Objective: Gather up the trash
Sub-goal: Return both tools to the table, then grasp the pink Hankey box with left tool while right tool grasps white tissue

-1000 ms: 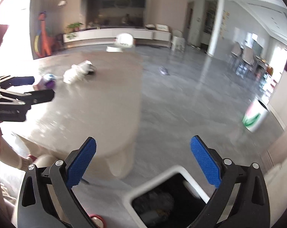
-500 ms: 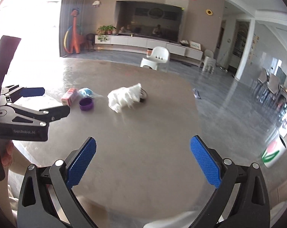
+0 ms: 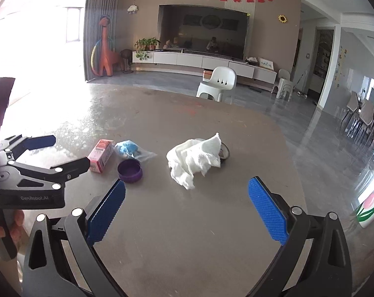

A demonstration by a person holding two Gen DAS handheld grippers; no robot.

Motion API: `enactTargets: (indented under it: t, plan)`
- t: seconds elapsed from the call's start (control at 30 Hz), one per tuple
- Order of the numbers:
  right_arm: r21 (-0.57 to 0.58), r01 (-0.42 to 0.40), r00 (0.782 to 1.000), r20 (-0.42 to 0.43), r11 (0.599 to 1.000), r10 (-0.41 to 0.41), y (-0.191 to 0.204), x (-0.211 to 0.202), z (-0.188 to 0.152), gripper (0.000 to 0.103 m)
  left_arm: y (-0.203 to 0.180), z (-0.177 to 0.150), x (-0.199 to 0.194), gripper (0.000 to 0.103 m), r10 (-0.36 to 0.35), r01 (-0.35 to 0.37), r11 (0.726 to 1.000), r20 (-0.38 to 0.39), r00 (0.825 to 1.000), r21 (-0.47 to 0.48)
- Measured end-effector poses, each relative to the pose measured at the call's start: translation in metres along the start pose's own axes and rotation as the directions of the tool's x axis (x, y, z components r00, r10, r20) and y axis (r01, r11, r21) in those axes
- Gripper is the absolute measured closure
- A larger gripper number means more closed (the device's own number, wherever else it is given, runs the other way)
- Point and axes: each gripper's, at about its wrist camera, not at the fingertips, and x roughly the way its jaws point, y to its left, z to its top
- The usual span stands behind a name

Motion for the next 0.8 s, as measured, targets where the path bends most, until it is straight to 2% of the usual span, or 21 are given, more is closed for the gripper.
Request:
enactTargets:
  t: [0.2,0.27,0.37,0.47,0.57,0.63,0.7,0.73,0.77,0.8]
  plan:
    - [-0.021,-0.015,1.000,-0.009,1.000,0.014,0.017,0.026,0.011,0.004,0.023,-0.005,0.037,0.005,0.042,-0.044,0.998,-0.033,0.999,-0.038]
    - [-0.037,-0.017,1.000,-0.012,0.999,0.017,0.025,0.032,0.013,0.004,0.030,-0.006,0.048,0.005,0.075,-0.078,0.995,-0.047,0.996,-0.057]
    - [-0.072,-0.016,1.000,-0.015,0.997,0.014,0.035,0.039,0.015,0.004,0.031,-0.005,0.068,0.005,0.108,-0.110,0.994,-0.080,0.991,-0.020]
    - [-0.093,-0.019,1.000,-0.016,0.995,0.018,0.043,0.044,0.016,0.004,0.029,-0.004,0.085,0.005,0.111,-0.112,0.994,-0.123,0.986,0.001]
    - [-0.105,-0.027,1.000,-0.017,0.994,0.025,0.045,0.049,0.017,0.004,0.033,-0.004,0.091,0.006,0.047,-0.053,0.998,-0.153,0.987,-0.036]
    - [-0.105,-0.029,0.999,-0.023,0.994,0.027,0.046,0.053,0.018,0.004,0.036,-0.006,0.097,0.023,0.011,-0.021,0.998,-0.181,0.983,-0.052]
    - [-0.091,-0.029,0.999,-0.035,0.995,0.026,0.043,0.058,0.019,0.004,0.038,-0.007,0.098,0.043,0.012,-0.023,0.998,-0.185,0.983,-0.060]
    - [-0.083,-0.032,0.999,-0.042,0.996,0.029,0.042,0.061,0.019,0.004,0.039,-0.008,0.097,0.046,0.016,-0.028,0.997,-0.184,0.983,-0.065]
    - [-0.074,-0.032,0.998,-0.048,0.997,0.029,0.040,0.062,0.019,0.004,0.040,-0.008,0.096,0.053,0.012,-0.025,0.997,-0.181,0.983,-0.071]
    - [-0.058,-0.027,0.998,-0.059,0.998,0.024,0.037,0.065,0.019,0.004,0.040,-0.008,0.096,0.071,0.005,-0.019,0.997,-0.177,0.984,-0.075]
